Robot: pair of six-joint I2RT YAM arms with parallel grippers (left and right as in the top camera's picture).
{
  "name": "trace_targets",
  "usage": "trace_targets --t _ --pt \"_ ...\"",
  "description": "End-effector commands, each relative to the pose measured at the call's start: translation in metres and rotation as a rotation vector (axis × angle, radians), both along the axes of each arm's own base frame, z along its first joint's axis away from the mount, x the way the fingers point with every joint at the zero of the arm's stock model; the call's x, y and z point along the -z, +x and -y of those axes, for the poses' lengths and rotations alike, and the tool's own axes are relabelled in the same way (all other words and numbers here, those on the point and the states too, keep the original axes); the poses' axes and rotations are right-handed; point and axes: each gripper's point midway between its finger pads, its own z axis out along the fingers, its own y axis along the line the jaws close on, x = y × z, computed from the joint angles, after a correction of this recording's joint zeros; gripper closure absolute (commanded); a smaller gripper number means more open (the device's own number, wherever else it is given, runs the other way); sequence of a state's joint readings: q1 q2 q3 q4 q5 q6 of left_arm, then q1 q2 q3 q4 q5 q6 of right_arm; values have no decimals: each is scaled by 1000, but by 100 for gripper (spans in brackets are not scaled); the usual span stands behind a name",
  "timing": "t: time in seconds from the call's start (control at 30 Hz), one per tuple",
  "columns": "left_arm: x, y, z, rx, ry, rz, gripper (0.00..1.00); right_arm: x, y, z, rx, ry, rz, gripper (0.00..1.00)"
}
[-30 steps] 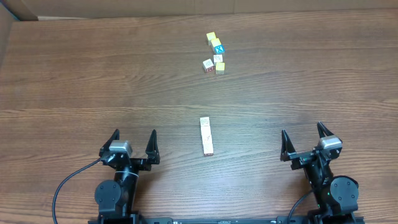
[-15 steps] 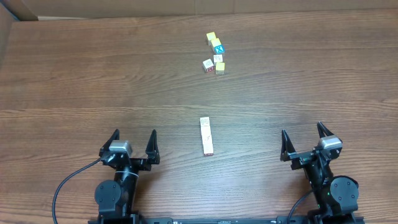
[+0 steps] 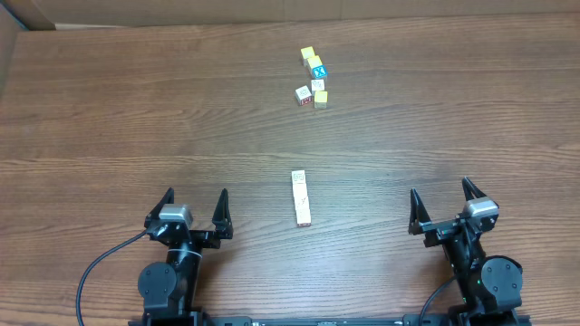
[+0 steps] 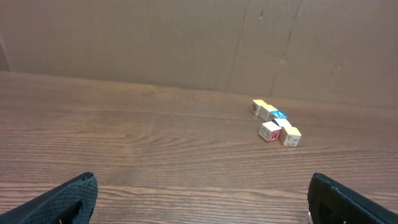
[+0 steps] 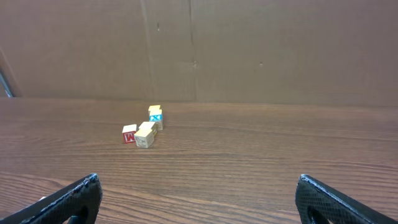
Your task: Flip 4 blocks
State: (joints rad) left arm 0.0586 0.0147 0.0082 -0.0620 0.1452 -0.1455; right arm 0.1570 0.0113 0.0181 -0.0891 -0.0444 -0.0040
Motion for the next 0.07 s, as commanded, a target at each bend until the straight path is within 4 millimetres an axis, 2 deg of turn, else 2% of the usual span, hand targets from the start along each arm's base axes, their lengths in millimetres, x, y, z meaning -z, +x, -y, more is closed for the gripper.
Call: trace_targets --t 0.0,0.03 --pt "0 0 0 -3 27 5 0 1 1 3 15 -3 6 0" --pt "0 0 0 -3 27 5 0 1 1 3 15 -3 6 0"
